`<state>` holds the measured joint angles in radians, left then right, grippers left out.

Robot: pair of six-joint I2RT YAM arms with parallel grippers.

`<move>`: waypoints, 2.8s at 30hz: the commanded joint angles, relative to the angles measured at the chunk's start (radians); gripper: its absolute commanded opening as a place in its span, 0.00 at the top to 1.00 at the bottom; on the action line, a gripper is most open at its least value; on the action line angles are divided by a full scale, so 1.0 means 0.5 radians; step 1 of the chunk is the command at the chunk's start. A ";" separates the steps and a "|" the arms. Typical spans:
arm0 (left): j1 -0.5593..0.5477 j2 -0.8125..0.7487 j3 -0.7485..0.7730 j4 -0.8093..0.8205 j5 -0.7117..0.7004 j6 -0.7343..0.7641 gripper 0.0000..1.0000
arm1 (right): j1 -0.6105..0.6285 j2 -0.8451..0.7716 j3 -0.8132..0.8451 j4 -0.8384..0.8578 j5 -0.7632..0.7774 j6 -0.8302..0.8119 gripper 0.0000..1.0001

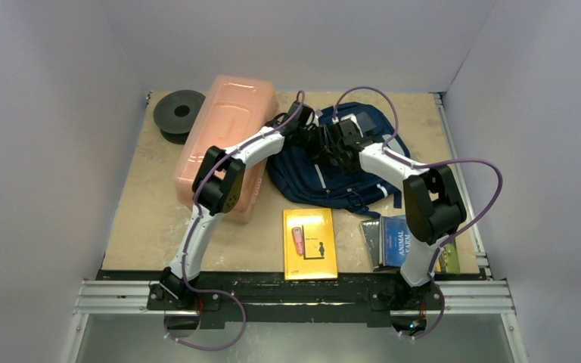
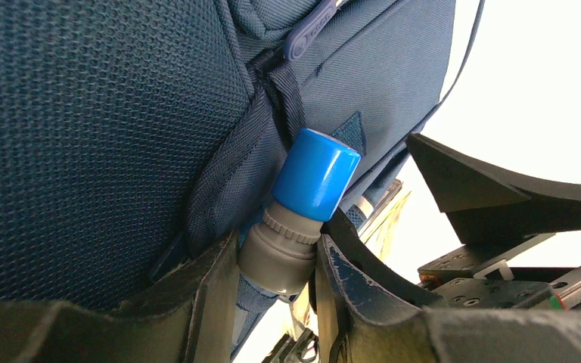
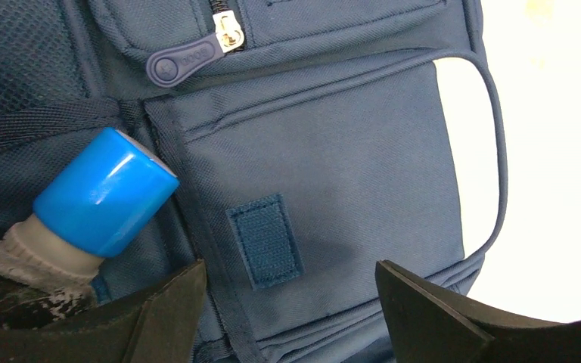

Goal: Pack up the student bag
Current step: Place the personal item in the student bag.

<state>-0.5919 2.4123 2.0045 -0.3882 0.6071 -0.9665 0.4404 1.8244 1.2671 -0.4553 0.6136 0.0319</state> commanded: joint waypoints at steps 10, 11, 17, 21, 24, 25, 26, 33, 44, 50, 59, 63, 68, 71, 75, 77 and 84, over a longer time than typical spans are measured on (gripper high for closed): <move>0.023 0.084 -0.034 -0.125 -0.041 -0.014 1.00 | 0.017 -0.008 -0.080 0.078 0.213 0.187 0.46; 0.023 0.084 -0.033 -0.124 -0.042 -0.012 1.00 | 0.018 -0.035 -0.091 0.107 0.208 0.190 0.52; 0.023 0.089 -0.033 -0.129 -0.020 -0.011 1.00 | 0.018 -0.157 -0.061 0.215 0.077 0.221 0.87; 0.018 0.055 -0.033 -0.155 -0.005 0.038 1.00 | 0.015 -0.194 -0.046 0.248 0.007 0.236 1.00; 0.011 0.021 -0.014 -0.202 0.021 0.153 1.00 | 0.006 -0.203 -0.026 0.239 -0.084 0.253 1.00; 0.005 0.013 0.010 -0.253 0.014 0.210 1.00 | 0.002 -0.208 -0.022 0.238 -0.121 0.259 1.00; -0.001 0.008 0.037 -0.337 0.000 0.265 1.00 | -0.004 -0.216 -0.019 0.239 -0.147 0.270 1.00; -0.037 -0.018 0.140 -0.656 -0.078 0.511 1.00 | -0.083 -0.294 -0.040 0.276 -0.292 0.322 1.00; -0.129 0.187 0.511 -0.817 0.039 0.535 1.00 | -0.191 -0.409 -0.182 0.447 -0.638 0.360 1.00; -0.136 0.274 0.504 -0.637 0.117 0.283 1.00 | -0.191 -0.509 -0.240 0.510 -0.732 0.386 1.00; -0.135 0.319 0.430 -0.168 0.116 -0.200 1.00 | -0.191 -0.636 -0.297 0.539 -0.783 0.425 1.00; -0.133 0.346 0.476 -0.254 0.090 -0.176 1.00 | -0.199 -0.695 -0.311 0.538 -0.797 0.488 1.00; -0.149 0.316 0.399 -0.251 0.082 -0.195 1.00 | -0.224 -0.721 -0.336 0.578 -0.869 0.514 1.00; -0.153 0.309 0.408 -0.224 0.053 -0.203 1.00 | -0.251 -0.732 -0.366 0.617 -0.985 0.530 1.00; -0.152 0.288 0.301 0.061 -0.061 -0.343 0.94 | -0.270 -0.752 -0.389 0.631 -1.115 0.589 1.00; -0.152 0.275 0.231 0.265 -0.101 -0.446 0.87 | -0.291 -0.753 -0.395 0.618 -1.138 0.606 1.00; -0.162 0.023 -0.013 0.336 -0.151 -0.249 0.51 | -0.361 -0.756 -0.400 0.581 -1.149 0.579 1.00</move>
<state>-0.6640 2.5118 2.0857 -0.2951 0.6773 -1.1641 0.2535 1.5299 1.0424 -0.2539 0.1360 0.2874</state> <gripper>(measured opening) 0.411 0.012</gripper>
